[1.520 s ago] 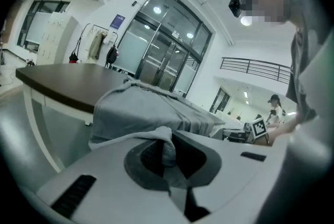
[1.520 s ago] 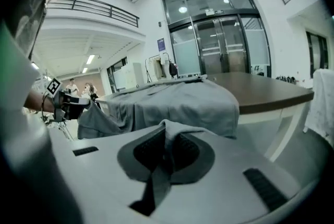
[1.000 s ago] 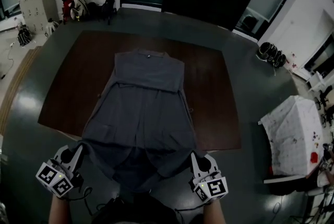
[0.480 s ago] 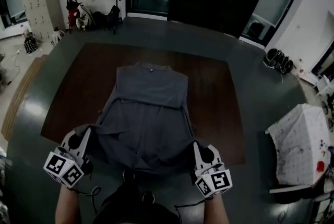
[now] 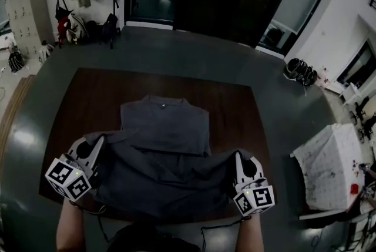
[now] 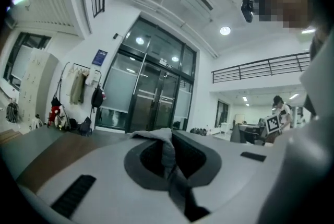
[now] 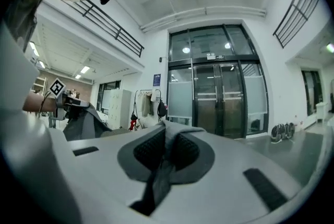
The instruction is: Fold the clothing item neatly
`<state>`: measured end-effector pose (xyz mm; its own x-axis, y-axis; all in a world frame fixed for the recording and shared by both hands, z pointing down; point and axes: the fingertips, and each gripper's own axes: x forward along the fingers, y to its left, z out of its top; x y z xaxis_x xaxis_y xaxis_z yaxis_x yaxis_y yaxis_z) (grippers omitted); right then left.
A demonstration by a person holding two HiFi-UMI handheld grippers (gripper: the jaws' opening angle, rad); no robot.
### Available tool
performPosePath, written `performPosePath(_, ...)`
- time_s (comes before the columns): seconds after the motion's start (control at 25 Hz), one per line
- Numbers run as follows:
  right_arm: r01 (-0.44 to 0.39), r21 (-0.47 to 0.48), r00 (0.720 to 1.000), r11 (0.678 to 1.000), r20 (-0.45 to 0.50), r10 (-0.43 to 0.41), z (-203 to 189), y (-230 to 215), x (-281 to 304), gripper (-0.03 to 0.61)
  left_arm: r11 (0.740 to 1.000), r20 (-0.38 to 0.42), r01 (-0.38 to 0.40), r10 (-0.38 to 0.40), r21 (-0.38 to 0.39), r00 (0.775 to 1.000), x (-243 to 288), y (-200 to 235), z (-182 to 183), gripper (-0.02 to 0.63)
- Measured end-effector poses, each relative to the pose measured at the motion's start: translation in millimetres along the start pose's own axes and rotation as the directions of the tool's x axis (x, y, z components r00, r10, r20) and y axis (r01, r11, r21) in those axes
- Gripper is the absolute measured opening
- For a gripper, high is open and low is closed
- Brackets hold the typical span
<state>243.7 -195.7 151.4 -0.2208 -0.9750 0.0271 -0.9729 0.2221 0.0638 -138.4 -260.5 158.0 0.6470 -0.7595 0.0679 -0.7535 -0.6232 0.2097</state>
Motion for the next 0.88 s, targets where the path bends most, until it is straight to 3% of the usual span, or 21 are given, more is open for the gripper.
performPosePath(0.16,-0.002,-0.062,0.997,0.998,-0.08,-0.003,-10,5,62,0.003,0.993,-0.093,0.12,-0.118,0.019,0.989,56,23,-12,0.017)
performPosePath(0.28,0.0,-0.075,0.996,0.997,-0.084,-0.007,-4,-2,105,0.003,0.984,-0.109,0.171,-0.165,0.043,0.98,92,43,1,0.017)
performPosePath(0.48,0.094,-0.015,0.992,0.995,-0.084,-0.095,11,-61,172,0.003,0.989,-0.078,0.145,-0.142,0.032,0.987,151,106,32,0.017)
performPosePath(0.6,0.124,0.033,0.988,0.992,-0.091,-0.121,5,-96,217,0.003,0.99,-0.102,0.138,-0.133,0.037,0.986,193,141,26,0.017)
performPosePath(0.76,0.141,0.123,0.982,0.982,-0.145,-0.122,-31,-141,270,0.003,0.993,-0.214,0.105,-0.09,0.06,0.973,243,176,-8,0.017)
performPosePath(0.88,0.162,0.119,0.962,0.98,-0.241,-0.13,-79,-162,314,0.003,0.999,-0.298,0.021,-0.011,0.031,0.955,277,213,-41,0.017)
